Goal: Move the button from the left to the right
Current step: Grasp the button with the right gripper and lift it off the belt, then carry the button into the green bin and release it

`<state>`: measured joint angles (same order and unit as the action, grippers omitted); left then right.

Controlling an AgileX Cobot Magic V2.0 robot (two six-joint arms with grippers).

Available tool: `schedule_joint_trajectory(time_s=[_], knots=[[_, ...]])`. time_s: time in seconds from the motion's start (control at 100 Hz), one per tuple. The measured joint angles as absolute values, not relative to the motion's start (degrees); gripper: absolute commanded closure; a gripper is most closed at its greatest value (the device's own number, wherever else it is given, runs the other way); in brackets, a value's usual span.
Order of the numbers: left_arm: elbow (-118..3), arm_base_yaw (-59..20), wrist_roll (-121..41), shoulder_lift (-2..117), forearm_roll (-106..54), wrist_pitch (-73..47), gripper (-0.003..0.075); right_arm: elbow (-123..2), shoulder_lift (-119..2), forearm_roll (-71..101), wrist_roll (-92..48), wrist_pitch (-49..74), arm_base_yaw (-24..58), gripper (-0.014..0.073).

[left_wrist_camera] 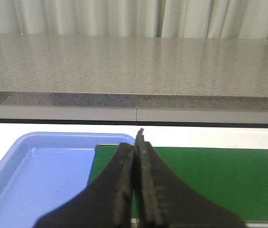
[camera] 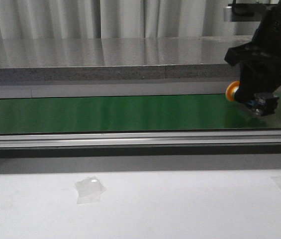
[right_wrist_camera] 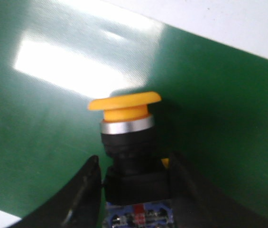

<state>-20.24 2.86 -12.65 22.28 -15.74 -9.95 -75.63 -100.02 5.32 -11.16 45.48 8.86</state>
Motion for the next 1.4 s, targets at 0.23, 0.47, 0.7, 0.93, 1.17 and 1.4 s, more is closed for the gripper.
schedule_joint_trajectory(time_s=[0.23, 0.47, 0.7, 0.93, 1.17, 1.4], knots=[[-20.24, 2.86, -12.65, 22.28, -15.74, -9.95, 0.074, -84.91, -98.44, 3.64, -11.16, 51.0, 5.01, 0.0422], [-20.24, 2.86, -12.65, 22.28, -15.74, -9.95, 0.074, -88.37, -98.35, 2.73, -11.16, 52.58, -6.68, 0.0422], [-20.24, 2.86, -12.65, 22.28, -15.74, -9.95, 0.074, -88.5, -99.21, 2.59, -11.16, 51.43, -17.75, 0.0422], [-20.24, 2.86, -12.65, 22.28, -15.74, -9.95, 0.074, -88.5, -105.16, 2.36, -11.16, 50.14, -23.43, 0.0422], [-20.24, 2.86, -12.65, 22.28, -15.74, -9.95, 0.074, -88.5, -111.46, 2.36, -11.16, 49.2, -24.22, 0.0422], [-20.24, 2.86, -12.65, 22.28, -15.74, -9.95, 0.074, -88.5, -114.73, 2.36, -11.16, 48.95, -24.22, 0.0391]])
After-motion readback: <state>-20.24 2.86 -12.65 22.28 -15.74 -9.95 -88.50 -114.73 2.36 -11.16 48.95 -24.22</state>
